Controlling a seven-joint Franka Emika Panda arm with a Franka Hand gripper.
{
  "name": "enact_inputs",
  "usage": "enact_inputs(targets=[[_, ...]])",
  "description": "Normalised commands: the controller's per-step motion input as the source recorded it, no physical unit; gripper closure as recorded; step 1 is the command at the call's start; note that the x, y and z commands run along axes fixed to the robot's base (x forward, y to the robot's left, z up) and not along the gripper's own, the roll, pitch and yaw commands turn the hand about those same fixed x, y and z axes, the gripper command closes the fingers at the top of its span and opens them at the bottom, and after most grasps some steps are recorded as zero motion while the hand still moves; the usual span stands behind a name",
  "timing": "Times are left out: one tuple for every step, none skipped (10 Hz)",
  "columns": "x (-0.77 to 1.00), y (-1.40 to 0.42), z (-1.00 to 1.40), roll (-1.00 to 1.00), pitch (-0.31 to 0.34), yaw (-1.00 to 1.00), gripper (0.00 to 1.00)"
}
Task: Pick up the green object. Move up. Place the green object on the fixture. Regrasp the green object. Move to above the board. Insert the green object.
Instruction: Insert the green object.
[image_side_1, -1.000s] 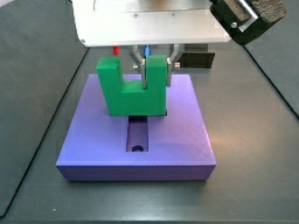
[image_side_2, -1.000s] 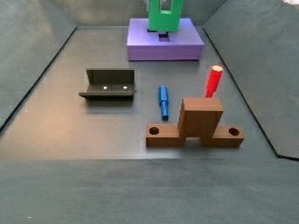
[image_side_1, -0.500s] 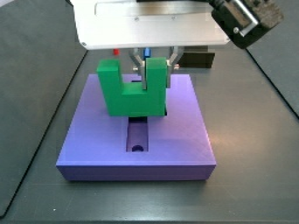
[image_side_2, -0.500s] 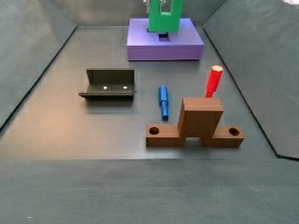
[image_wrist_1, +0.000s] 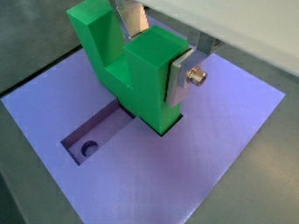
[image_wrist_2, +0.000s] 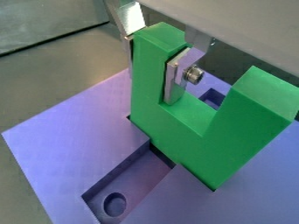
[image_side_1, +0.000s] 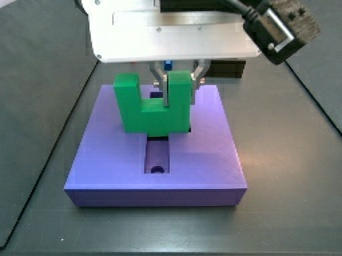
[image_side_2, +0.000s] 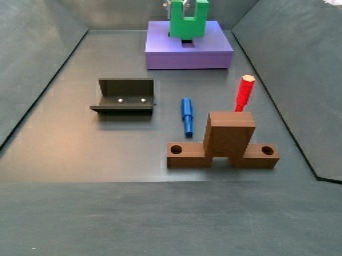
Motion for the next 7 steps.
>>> enact_inputs(targets=[[0.03, 0.00, -0.43, 0.03, 0.046, 0.00, 1.00], [0.07, 0.00, -0.48, 0.05, 0.081, 0.00, 1.00], [0.05, 0.00, -0.52, 0.05, 0.077, 0.00, 1.00], [0.07, 0.00, -0.53, 0.04, 0.076, 0.00, 1.00], [0.01, 0.00, -0.43, 0.00, 0.044, 0.00, 1.00], [0.01, 0.00, -0.03, 0.00, 0.007, 0.00, 1.00], [0.00, 0.00, 0.00, 0.00, 0.000, 0.00, 1.00]])
